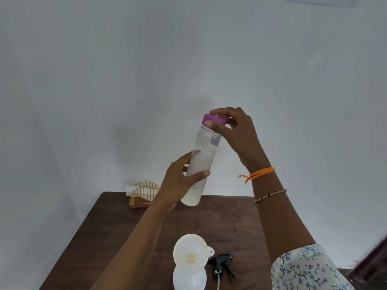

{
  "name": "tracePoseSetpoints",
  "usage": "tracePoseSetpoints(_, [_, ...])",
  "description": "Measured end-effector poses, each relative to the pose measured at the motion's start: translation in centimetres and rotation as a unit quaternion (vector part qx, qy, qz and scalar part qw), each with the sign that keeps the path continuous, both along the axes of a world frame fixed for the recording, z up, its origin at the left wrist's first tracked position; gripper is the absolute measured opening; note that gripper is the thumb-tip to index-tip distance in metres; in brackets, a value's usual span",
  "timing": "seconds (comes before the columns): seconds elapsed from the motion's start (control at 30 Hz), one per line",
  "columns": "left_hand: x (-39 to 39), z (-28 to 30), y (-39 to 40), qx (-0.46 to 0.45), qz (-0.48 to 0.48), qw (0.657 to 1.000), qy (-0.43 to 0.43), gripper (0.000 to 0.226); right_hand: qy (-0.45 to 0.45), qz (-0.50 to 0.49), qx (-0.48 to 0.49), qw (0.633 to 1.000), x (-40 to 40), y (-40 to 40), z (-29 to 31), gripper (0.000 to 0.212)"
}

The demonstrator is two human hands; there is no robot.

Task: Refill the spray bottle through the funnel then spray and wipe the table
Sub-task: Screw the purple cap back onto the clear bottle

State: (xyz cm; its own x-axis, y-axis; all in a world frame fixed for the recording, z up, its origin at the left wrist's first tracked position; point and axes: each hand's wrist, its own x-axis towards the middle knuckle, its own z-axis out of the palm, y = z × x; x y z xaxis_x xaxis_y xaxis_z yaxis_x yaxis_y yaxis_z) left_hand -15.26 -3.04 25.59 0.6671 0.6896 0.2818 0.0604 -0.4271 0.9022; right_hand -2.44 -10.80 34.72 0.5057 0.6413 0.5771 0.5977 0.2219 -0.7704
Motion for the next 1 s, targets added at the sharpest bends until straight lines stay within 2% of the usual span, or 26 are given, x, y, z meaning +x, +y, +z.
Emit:
tracePoseSetpoints(0.07, [0.1, -0.1, 0.0, 0.001, 0.004, 1.0, 0.001, 0.058, -0.015, -0.04, -0.014, 0.999, -0.2, 0.0, -0.3, 0.041])
tracePoseSetpoints(0.1, [0.1, -0.1, 0.0, -0.002, 0.004, 1.0, -0.002, 0.057, -0.009, -0.03, -0.022, 0.999, -0.3, -0.1, -0.4, 0.042])
tracePoseSetpoints(0.2, [0.2, 0.1, 0.2, -0.017, 0.009, 1.0, -0.016, 0.052, 0.067, 0.071, -0.028, 0.995, -0.4, -0.7, -0.5, 0.038])
tracePoseSetpoints(0.27, [0.2, 0.0, 0.3, -0.013, 0.012, 1.0, -0.009, 0.055, 0.064, 0.103, -0.028, 0.992, -0.3, -0.9, -0.6, 0.038])
tracePoseSetpoints(0.37, [0.1, -0.1, 0.3, -0.006, 0.017, 1.0, -0.003, 0.059, 0.059, 0.069, -0.008, 0.996, -0.7, -0.7, -0.4, 0.044])
tracePoseSetpoints(0.43, [0.2, -0.2, 0.0, -0.001, 0.018, 1.0, -0.003, 0.06, 0.065, 0.034, 0.0, 0.997, -1.1, -0.5, -0.1, 0.057])
tracePoseSetpoints(0.5, [0.3, -0.3, -0.2, -0.001, 0.019, 1.0, -0.005, 0.06, 0.093, 0.046, -0.008, 0.995, -1.3, -0.5, 0.0, 0.064])
tracePoseSetpoints(0.6, [0.5, -0.4, -0.3, -0.011, 0.024, 1.0, -0.009, 0.059, 0.156, 0.096, -0.019, 0.983, -1.2, -0.7, -0.2, 0.055])
tracePoseSetpoints(0.73, [0.8, -0.6, -0.2, -0.018, 0.035, 0.999, -0.011, 0.059, 0.143, 0.063, -0.016, 0.988, -1.2, -1.1, -0.3, 0.048])
tracePoseSetpoints(0.9, [0.9, -0.8, 0.0, -0.026, 0.044, 0.999, -0.011, 0.058, 0.208, 0.059, 0.016, 0.976, -1.0, -1.3, -0.3, 0.027])
tracePoseSetpoints(1.0, [0.9, -0.9, 0.1, -0.025, 0.038, 0.999, -0.006, 0.06, 0.186, 0.076, -0.019, 0.979, -1.0, -1.2, -0.7, 0.033])
